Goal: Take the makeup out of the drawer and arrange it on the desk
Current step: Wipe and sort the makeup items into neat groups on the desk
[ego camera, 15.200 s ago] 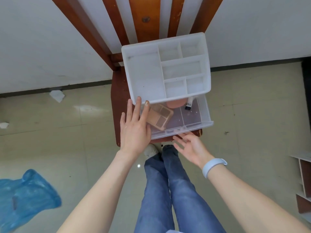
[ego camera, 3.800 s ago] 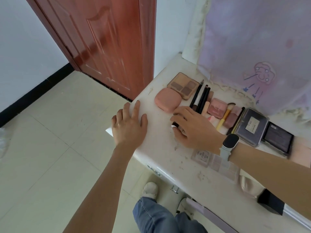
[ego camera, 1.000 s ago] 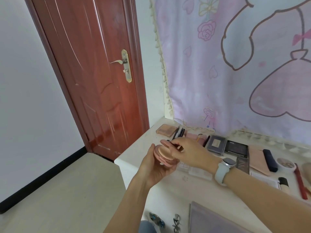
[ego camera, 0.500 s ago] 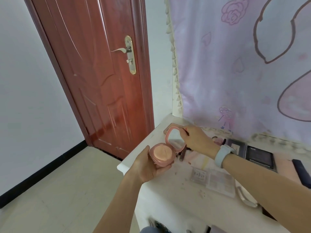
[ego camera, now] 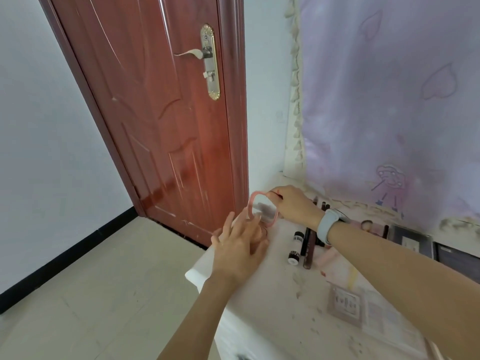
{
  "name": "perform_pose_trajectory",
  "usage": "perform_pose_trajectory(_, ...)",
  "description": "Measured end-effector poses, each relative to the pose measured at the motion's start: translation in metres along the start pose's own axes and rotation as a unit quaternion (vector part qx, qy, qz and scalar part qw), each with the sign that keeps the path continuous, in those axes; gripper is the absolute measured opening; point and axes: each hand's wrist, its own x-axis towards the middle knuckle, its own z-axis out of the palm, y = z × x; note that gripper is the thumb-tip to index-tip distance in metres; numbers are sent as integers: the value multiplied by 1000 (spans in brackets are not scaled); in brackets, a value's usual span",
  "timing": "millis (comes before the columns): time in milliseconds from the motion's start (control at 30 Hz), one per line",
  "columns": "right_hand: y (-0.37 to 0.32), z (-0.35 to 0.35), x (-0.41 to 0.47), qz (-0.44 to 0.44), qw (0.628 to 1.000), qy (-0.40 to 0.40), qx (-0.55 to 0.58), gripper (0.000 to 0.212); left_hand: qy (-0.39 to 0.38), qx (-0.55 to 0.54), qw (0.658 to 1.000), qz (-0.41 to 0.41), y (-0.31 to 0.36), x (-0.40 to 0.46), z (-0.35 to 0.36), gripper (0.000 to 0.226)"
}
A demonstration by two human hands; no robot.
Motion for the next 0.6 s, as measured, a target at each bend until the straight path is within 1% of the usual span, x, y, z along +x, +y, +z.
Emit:
perform_pose_trajectory(33,1,0,2,0,1000,2,10,44,-1,12,1000,3,0,1,2,50)
perform_pose_trajectory(100,6,-3,4,7,999,30,25,41,1,27,1000,0,-2,2,6,45)
perform_pose_trajectory(167,19,-9,5,10,998,65,-14,34,-1,47,999,3,-2,2,8,46)
perform_pose_trajectory(200,27,-13,5,11,996,66,-57,31,-7,53,999,3,-1,2,8,47)
perform_pose_trajectory(233,36,-16,4,15,992,51,-117,33,-14,56,998,1,-1,3,8,48)
perform_pose_trajectory(300,49,-18,1,33,971,-18,-236,51,-25,60,998,-4,1,3,8,50)
perform_pose_trajectory(333,53,-17,-1,40,960,-49,-274,58,-30,61,998,-6,1,3,8,51)
perform_pose_trajectory(400,58,-12,-1,45,950,-79,-298,59,-41,65,997,-2,2,4,6,55)
perform_pose_trajectory(500,58,-10,3,52,954,-70,-287,50,-65,66,996,5,2,7,4,58)
perform_pose_trajectory(600,56,-12,6,47,954,-46,-294,56,-85,53,995,15,3,16,4,58)
